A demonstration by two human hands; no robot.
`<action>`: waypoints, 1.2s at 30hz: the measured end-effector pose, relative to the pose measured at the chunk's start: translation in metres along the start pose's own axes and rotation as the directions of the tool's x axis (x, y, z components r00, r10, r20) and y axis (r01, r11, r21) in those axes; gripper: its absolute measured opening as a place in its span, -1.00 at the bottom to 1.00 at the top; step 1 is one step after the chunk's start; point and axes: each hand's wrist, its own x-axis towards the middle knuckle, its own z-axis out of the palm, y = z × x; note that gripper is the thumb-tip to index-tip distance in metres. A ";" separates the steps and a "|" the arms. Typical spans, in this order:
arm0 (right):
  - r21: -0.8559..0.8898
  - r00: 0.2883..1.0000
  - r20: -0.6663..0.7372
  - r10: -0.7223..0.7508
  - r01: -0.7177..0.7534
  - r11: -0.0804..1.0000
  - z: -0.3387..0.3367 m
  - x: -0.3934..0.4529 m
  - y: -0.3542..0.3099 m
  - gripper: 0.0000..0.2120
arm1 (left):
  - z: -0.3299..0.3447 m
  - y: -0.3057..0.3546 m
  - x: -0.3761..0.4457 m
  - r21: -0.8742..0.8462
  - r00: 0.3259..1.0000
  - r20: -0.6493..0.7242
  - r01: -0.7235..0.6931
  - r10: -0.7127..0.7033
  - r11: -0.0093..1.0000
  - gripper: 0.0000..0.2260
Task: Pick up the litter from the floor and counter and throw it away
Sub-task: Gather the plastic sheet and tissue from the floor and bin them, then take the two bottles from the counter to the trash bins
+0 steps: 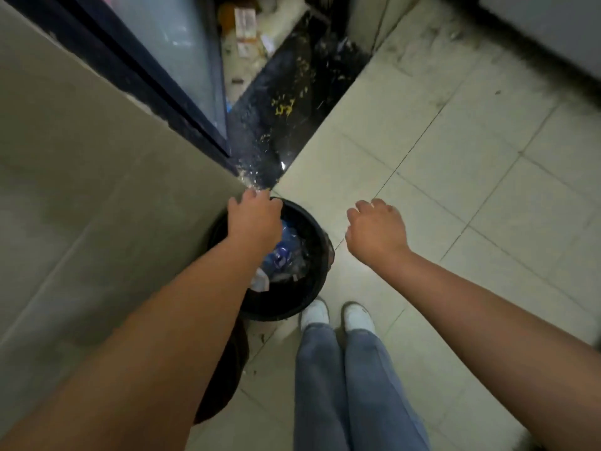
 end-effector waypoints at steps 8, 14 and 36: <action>0.109 0.866 -0.380 0.324 -0.305 0.946 -0.190 -0.116 0.111 -0.46 | -0.209 0.122 -0.056 0.111 0.865 -0.357 -0.335 0.352 0.936 -0.57; 0.416 0.621 -0.485 0.616 -0.456 0.787 -0.261 -0.243 0.200 -0.45 | -0.324 0.238 -0.134 0.213 0.679 -0.494 -0.511 0.543 0.833 -0.56; 0.798 -0.195 -0.136 0.971 -0.603 -0.009 -0.140 -0.679 0.559 -0.44 | -0.357 0.769 -0.419 0.536 0.006 -0.274 -0.829 0.962 0.158 -0.57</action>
